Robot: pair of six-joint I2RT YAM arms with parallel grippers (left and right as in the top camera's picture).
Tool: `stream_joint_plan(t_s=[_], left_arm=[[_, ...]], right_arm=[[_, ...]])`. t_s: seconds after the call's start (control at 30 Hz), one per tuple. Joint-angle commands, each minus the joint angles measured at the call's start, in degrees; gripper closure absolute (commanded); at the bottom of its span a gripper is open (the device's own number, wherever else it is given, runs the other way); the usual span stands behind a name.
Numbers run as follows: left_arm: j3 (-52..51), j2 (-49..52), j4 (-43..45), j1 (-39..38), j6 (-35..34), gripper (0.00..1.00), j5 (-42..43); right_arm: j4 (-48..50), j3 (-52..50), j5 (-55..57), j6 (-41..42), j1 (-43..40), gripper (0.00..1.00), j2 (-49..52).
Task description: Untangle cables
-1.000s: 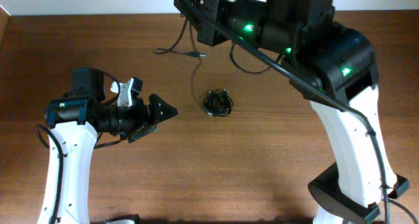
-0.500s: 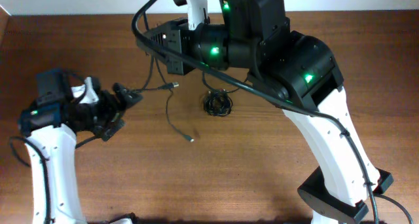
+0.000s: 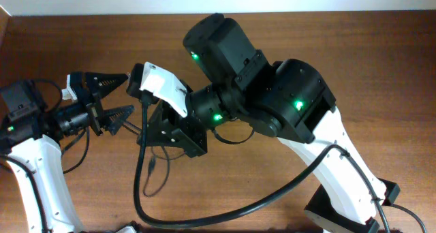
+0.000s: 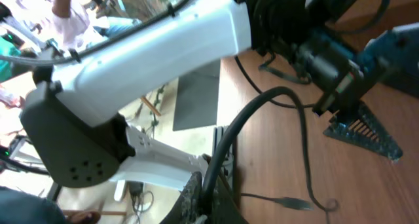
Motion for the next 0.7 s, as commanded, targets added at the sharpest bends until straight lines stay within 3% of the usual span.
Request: stream_joint_plan(t_s=[0.0, 0.2, 0.37, 0.47, 0.53, 0.67], left_arm=[[0.5, 0.0, -0.1, -0.9, -0.4, 0.01, 10.1], [0.5, 0.0, -0.2, -10.4, -0.7, 0.01, 9.7], [0.5, 0.0, -0.1, -11.8, -2.3, 0.06, 5.1], [0.5, 0.0, -0.2, -11.8, -2.9, 0.09, -4.2], [0.5, 0.0, -0.2, -11.8, -7.3, 0.15, -8.0], [0.5, 0.0, 2.6, -11.7, -21.0, 0.11, -8.0]], right_arm=[[-1.9, 0.4, 11.0, -3.2, 0.0, 0.96, 0.2], [-1.2, 0.4, 22.1, -3.1, 0.0, 0.96, 0.2], [-1.2, 0.4, 31.8, -2.1, 0.0, 0.96, 0.2], [-1.0, 0.4, 41.5, 4.0, -0.1, 0.96, 0.2], [-1.2, 0.4, 44.4, 4.0, -0.1, 0.96, 0.2], [-1.2, 0.4, 46.2, 4.0, -0.1, 0.96, 0.2]])
